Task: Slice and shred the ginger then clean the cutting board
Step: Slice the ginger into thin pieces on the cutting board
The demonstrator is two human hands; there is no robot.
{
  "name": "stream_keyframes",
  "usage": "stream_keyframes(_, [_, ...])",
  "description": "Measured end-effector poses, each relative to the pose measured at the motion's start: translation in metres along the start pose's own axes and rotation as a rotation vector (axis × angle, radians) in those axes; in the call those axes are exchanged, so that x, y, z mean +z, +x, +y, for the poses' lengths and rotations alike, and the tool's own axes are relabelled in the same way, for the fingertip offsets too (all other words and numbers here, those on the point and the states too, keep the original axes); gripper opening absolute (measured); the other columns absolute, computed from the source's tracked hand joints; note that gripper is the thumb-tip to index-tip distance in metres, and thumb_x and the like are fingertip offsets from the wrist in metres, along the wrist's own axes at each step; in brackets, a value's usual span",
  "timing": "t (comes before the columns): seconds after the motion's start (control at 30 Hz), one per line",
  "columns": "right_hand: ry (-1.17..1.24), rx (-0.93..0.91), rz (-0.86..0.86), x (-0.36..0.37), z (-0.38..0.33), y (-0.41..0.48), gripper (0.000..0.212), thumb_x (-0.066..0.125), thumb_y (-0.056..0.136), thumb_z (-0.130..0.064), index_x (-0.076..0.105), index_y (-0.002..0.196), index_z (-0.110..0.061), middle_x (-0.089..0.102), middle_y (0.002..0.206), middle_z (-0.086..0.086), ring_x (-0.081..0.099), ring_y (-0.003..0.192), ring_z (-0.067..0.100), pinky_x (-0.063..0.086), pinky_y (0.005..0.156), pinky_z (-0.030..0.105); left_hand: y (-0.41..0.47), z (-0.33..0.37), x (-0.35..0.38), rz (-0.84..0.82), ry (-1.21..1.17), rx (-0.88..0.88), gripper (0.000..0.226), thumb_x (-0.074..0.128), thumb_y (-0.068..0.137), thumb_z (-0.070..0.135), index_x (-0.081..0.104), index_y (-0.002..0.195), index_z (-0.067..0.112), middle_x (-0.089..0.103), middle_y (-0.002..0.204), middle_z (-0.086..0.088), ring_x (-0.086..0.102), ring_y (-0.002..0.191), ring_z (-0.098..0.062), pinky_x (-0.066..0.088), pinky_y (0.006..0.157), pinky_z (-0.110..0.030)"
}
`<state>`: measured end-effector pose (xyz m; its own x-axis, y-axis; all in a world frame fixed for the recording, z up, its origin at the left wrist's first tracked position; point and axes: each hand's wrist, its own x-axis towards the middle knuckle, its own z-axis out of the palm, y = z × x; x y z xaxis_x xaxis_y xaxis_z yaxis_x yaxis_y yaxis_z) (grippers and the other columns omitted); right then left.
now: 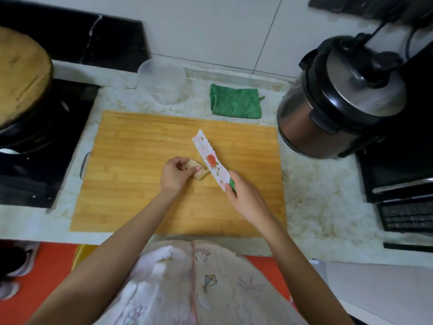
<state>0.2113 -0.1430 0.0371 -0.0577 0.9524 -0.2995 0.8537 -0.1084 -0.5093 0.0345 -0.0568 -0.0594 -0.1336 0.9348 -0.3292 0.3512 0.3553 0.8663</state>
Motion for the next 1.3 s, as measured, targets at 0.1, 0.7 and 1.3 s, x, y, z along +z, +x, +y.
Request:
stream_keyframes(0.1, [-0.075,0.004,-0.012,-0.004,-0.004,0.007,0.026,0.041,0.099,-0.022,0.044,0.122,-0.011,0.054,0.076,0.002,0.046,0.054,0.020,0.023,0.042,0.029,0.002,0.005,0.002,-0.005,0.050,0.023,0.037,0.086,0.067,0.027,0.063,0.094,0.015,0.060,0.089,-0.002,0.051,0.069,-0.005,0.044,0.069,-0.022])
stream_keyframes(0.7, [-0.071,0.049,-0.117,-0.013,-0.011,0.023,0.028,0.038,0.099,-0.022,0.043,0.125,-0.014,0.063,0.088,0.010,0.051,0.061,0.023,0.031,0.046,0.034,0.010,0.004,0.004,-0.049,0.031,0.054,0.037,0.086,0.068,0.018,0.067,0.097,0.005,0.060,0.082,-0.001,0.052,0.071,-0.005,0.043,0.066,-0.008])
stream_keyframes(1.3, [-0.172,0.032,-0.128,-0.005,-0.020,0.022,0.017,0.037,0.099,-0.015,0.041,0.112,-0.007,0.051,0.076,0.006,0.042,0.061,0.025,0.027,0.052,0.034,0.014,0.008,0.006,-0.060,0.000,-0.010,0.028,0.084,0.070,0.012,0.067,0.093,0.009,0.060,0.077,0.007,0.052,0.068,-0.002,0.044,0.066,-0.010])
